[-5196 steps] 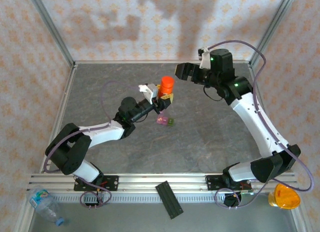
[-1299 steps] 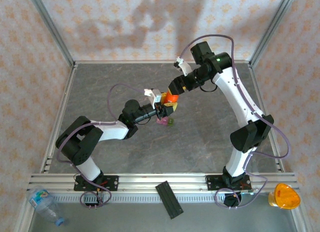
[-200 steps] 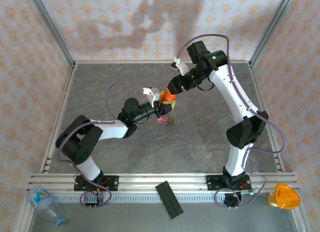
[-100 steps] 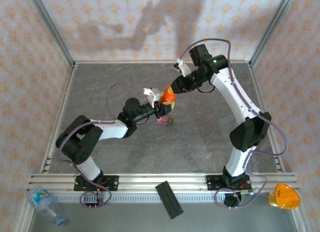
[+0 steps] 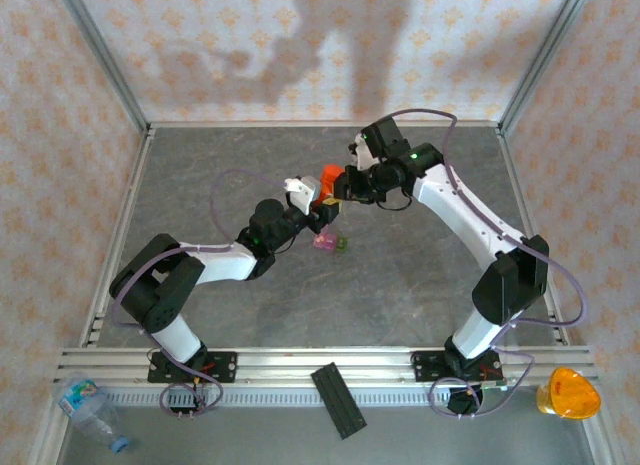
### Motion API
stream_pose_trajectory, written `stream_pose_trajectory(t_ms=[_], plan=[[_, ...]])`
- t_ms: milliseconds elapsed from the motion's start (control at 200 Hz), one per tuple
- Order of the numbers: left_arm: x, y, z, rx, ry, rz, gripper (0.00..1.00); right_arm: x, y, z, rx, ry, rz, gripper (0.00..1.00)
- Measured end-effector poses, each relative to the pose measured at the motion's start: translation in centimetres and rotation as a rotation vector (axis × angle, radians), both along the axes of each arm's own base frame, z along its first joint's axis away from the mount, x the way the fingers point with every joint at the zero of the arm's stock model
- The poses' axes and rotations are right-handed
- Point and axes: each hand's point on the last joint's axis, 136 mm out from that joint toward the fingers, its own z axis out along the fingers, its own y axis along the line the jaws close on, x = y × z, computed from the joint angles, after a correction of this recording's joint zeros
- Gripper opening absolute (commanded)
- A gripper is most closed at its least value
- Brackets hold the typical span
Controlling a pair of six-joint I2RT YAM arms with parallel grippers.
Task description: Sort the pills into containers
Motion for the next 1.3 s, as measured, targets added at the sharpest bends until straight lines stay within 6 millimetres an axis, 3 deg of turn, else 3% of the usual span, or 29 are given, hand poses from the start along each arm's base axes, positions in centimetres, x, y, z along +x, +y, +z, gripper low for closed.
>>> stream_pose_trajectory(t_ms=[185, 345, 490, 606, 681, 916, 1301], plan=[[-0.4, -0.4, 1.0, -0.027, -0.023, -0.033, 0.00, 0.6, -2.0, 1.9, 0.010, -0.052, -0.042, 0.39], [-2.2, -2.2, 1.8, -0.073, -0.009, -0.188, 0.00, 2.2, -5.8, 7.5, 0.032, -0.240, -0.065, 0.72], [-3.5, -3.4, 3.6, -0.152, 0.014, -0.328, 0.00, 1.1, -5.7, 12.8, 0.047, -0.411, 0.076, 0.76], [-3.8, -4.0, 5.5, -0.208, 0.012, -0.413, 0.00, 0.2, -5.0, 14.5, 0.057, -0.451, 0.177, 0.76], [-4.1, -4.4, 5.9, -0.229, 0.028, -0.456, 0.00, 0.0, -4.5, 14.1, 0.061, -0.433, 0.224, 0.76], [-4.9, -5.0, 5.4, -0.240, 0.076, -0.522, 0.00, -0.1, -3.7, 10.1, 0.054, -0.296, 0.293, 0.74], [-5.0, -5.0, 5.4, -0.245, 0.084, -0.530, 0.00, -1.1, -3.4, 7.4, 0.051, -0.214, 0.325, 0.66]])
